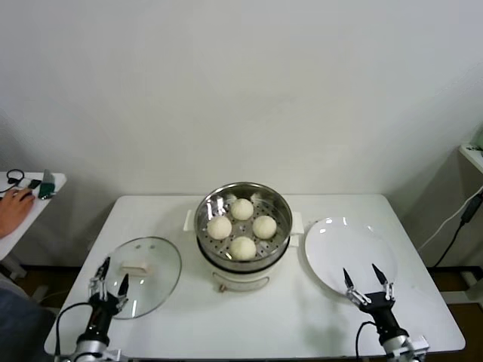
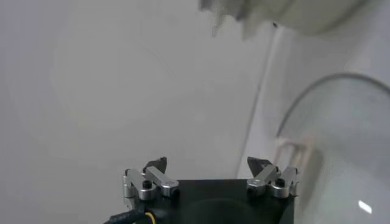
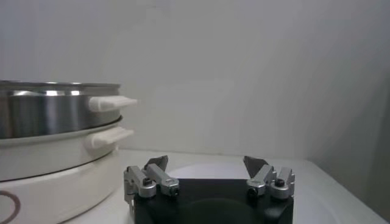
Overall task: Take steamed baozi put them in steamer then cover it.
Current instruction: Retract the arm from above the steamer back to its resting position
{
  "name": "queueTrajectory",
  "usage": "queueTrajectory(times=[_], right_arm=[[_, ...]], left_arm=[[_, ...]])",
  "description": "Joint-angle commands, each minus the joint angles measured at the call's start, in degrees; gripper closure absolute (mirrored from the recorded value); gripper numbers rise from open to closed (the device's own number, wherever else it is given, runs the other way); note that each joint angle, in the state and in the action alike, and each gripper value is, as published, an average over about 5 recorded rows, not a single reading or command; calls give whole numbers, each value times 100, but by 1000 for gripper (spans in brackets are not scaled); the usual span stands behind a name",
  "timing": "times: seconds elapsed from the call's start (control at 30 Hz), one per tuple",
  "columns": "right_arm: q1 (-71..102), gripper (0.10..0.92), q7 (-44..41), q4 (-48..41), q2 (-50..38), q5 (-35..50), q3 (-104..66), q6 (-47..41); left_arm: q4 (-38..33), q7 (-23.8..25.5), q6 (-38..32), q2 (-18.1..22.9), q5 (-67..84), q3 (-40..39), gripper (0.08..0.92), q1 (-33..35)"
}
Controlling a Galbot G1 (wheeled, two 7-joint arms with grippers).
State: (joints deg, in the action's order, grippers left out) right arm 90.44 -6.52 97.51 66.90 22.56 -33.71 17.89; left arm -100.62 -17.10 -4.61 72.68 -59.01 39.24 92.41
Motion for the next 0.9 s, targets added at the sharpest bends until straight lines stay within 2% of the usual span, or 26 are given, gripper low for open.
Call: queueTrajectory(times=[0.03,0.47,0.7,0.9], right_arm=[[146,203,53,63,473,-99,-74,156],[272,203,74,103,603,-100,-178,239],[320,203,71,81,640,-107,-207,309],[311,203,68,72,703,-121,-200,331]], left_arm=[[1330,-409,93,-70,-1557,-35,177,-744],[1988,-392,140,-50,-1839,-207,177,-1585],[2319,-408,112,-64,-1873,-243,186,-1820],[2606,-503,77,-12,-1974,-224,329,-1896]])
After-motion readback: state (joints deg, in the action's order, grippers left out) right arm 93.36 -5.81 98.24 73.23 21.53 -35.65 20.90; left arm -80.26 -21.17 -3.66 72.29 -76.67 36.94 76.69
